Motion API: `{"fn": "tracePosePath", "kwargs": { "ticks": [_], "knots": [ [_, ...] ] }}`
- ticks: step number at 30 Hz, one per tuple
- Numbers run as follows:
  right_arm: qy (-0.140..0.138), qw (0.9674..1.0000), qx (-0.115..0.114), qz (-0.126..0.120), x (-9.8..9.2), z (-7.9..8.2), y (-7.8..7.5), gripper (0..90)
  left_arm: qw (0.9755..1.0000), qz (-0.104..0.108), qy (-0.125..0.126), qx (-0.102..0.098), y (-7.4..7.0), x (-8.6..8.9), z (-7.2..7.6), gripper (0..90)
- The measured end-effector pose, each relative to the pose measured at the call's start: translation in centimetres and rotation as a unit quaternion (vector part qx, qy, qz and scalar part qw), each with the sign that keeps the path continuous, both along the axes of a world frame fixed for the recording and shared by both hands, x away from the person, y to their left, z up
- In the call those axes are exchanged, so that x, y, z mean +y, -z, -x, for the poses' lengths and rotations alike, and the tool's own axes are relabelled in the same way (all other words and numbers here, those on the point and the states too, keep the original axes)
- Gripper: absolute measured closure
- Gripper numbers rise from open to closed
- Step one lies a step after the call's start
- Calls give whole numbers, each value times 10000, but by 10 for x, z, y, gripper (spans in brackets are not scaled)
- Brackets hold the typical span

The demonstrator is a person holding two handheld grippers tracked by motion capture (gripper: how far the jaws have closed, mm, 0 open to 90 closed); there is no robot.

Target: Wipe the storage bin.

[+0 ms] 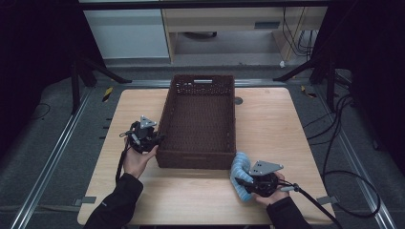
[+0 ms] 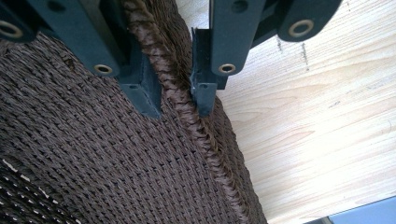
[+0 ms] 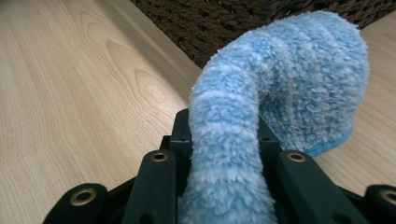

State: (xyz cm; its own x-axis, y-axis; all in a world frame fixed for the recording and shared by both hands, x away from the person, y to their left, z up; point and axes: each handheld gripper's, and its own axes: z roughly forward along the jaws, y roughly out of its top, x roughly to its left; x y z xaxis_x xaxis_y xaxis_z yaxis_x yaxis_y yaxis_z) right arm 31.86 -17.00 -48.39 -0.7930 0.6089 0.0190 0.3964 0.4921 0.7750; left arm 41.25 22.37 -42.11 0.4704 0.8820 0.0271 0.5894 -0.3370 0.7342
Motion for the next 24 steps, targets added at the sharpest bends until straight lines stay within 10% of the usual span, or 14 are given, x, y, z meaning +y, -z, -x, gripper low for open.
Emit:
{"fn": "tracePosePath", "kwargs": {
  "ticks": [12,24],
  "knots": [
    [908,9943,-428,-348,-58,-7,-27,692,10000,-55,16,13,0,0,0,727],
    [1722,9843,-354,-129,-109,-13,-14,686,10000,-70,26,40,0,0,0,725]
  ]
}}
